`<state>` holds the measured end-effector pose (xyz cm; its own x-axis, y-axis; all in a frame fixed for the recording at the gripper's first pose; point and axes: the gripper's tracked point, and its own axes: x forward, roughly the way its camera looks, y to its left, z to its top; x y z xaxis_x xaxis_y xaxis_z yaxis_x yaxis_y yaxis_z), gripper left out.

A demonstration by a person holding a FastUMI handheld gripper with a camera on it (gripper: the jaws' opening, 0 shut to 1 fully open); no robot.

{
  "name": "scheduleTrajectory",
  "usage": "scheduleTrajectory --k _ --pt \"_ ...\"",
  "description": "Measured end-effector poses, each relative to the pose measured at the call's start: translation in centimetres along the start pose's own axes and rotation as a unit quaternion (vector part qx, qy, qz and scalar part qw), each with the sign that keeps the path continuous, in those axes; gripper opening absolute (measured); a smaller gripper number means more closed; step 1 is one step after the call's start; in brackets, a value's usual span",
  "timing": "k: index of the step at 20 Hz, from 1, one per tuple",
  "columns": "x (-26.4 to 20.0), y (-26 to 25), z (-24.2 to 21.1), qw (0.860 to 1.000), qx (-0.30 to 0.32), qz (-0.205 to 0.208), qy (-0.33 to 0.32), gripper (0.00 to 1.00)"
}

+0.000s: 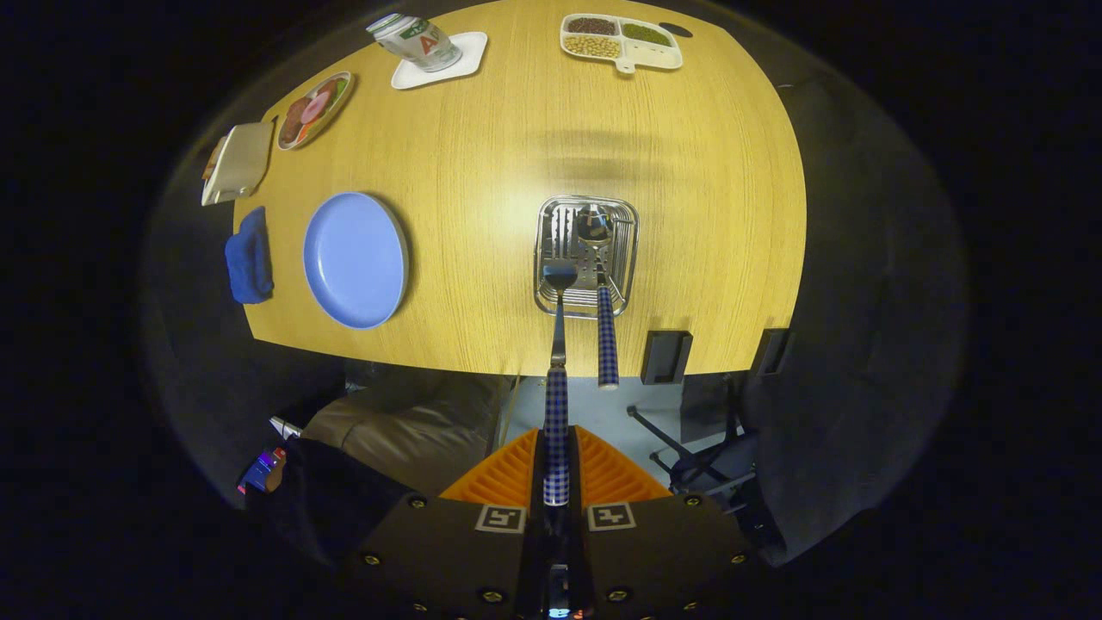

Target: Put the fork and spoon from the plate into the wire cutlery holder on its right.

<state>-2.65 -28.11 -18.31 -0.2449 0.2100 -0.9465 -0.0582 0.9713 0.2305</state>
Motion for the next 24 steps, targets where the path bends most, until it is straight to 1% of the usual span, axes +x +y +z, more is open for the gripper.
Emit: scheduleTrajectory --k 1,7,9,12,19,22,24 --pt "0.7 0.8 0.5 1.000 0.004 -0.001 0.009 0.12" --pt "3.2 0.8 1.9 0.998 0.004 -0.011 0.063 0.12" --pt "3.4 0.8 2.5 0.997 0.002 -0.018 0.076 0.12" --pt "3.8 1.0 3.2 0.995 0.005 -0.011 0.094 0.12" --pt "4.7 0.2 5.0 0.993 0.010 -0.030 0.113 0.11" --pt "5.1 0.3 5.6 0.994 0.022 -0.019 0.105 0.11" --pt "4.9 0.1 6.1 0.996 0.025 -0.017 0.090 0.13"
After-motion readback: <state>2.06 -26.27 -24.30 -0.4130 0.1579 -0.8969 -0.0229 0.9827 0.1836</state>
